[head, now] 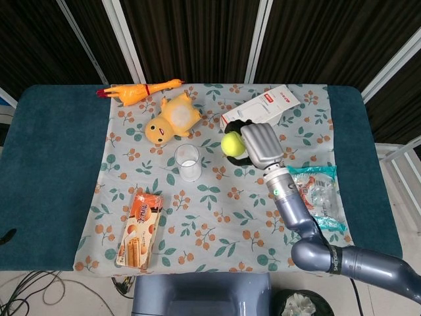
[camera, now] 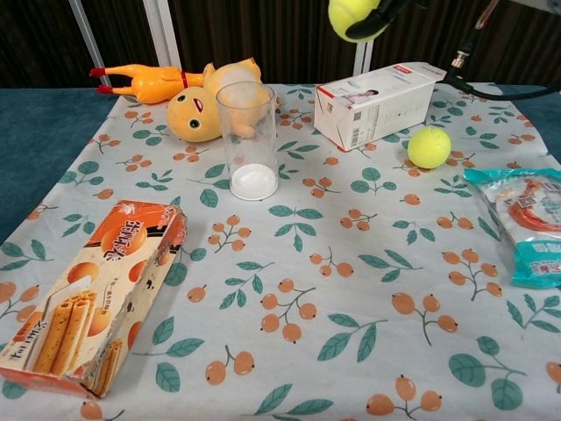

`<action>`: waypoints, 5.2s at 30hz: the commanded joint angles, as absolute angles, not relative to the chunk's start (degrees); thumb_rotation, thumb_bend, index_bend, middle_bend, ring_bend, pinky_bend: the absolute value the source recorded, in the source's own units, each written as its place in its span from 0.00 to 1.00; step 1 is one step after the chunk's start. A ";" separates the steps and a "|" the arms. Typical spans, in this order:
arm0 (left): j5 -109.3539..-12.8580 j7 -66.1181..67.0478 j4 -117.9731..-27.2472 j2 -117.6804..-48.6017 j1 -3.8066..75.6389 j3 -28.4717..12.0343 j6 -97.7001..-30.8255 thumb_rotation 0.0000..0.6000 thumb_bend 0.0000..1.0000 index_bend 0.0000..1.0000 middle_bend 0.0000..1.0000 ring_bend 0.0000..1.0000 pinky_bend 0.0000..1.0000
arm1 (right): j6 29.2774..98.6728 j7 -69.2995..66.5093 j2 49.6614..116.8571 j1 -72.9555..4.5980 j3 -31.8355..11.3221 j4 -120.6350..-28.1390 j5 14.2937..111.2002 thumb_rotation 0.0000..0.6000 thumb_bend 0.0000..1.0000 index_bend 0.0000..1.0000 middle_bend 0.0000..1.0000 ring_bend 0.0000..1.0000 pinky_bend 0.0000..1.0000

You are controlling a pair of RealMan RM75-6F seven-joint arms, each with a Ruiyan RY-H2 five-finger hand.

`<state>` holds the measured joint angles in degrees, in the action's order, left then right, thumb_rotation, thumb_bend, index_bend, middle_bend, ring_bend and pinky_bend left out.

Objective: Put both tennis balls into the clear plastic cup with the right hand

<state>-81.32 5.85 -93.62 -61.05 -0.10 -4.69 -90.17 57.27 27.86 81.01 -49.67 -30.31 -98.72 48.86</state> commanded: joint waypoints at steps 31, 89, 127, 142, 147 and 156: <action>-80.43 4.49 -93.15 -60.73 0.33 -4.90 -88.99 1.00 0.00 0.09 0.00 0.00 0.10 | 55.81 26.68 99.04 -65.57 -27.38 -80.15 39.06 1.00 0.47 0.40 0.28 0.43 0.06; -79.04 5.51 -92.84 -61.02 0.28 -5.84 -89.58 1.00 0.00 0.09 0.00 0.00 0.10 | 46.41 5.46 96.08 -45.01 -14.26 -50.45 49.89 1.00 0.16 0.20 0.12 0.23 0.00; -78.35 5.11 -92.79 -60.78 0.46 -5.95 -88.86 1.00 0.00 0.10 0.00 0.00 0.10 | 39.04 8.33 105.28 -50.98 -18.72 -37.28 51.01 1.00 0.53 0.49 0.35 0.53 0.28; -78.41 4.71 -92.92 -60.61 0.36 -5.92 -88.98 1.00 0.00 0.10 0.00 0.00 0.10 | 46.81 10.82 97.13 -50.99 -21.57 -50.30 54.35 1.00 0.61 0.56 0.42 0.60 0.56; -78.92 4.56 -93.15 -60.50 0.26 -5.73 -89.23 1.00 0.00 0.10 0.00 0.00 0.10 | 48.96 15.56 89.21 -51.80 -24.50 -64.46 53.36 1.00 0.61 0.57 0.42 0.60 0.62; -79.26 4.01 -93.35 -60.22 0.01 -5.57 -89.55 1.00 0.00 0.10 0.00 0.00 0.10 | 50.74 24.79 83.17 -56.53 -29.55 -82.72 45.22 1.00 0.61 0.57 0.42 0.60 0.71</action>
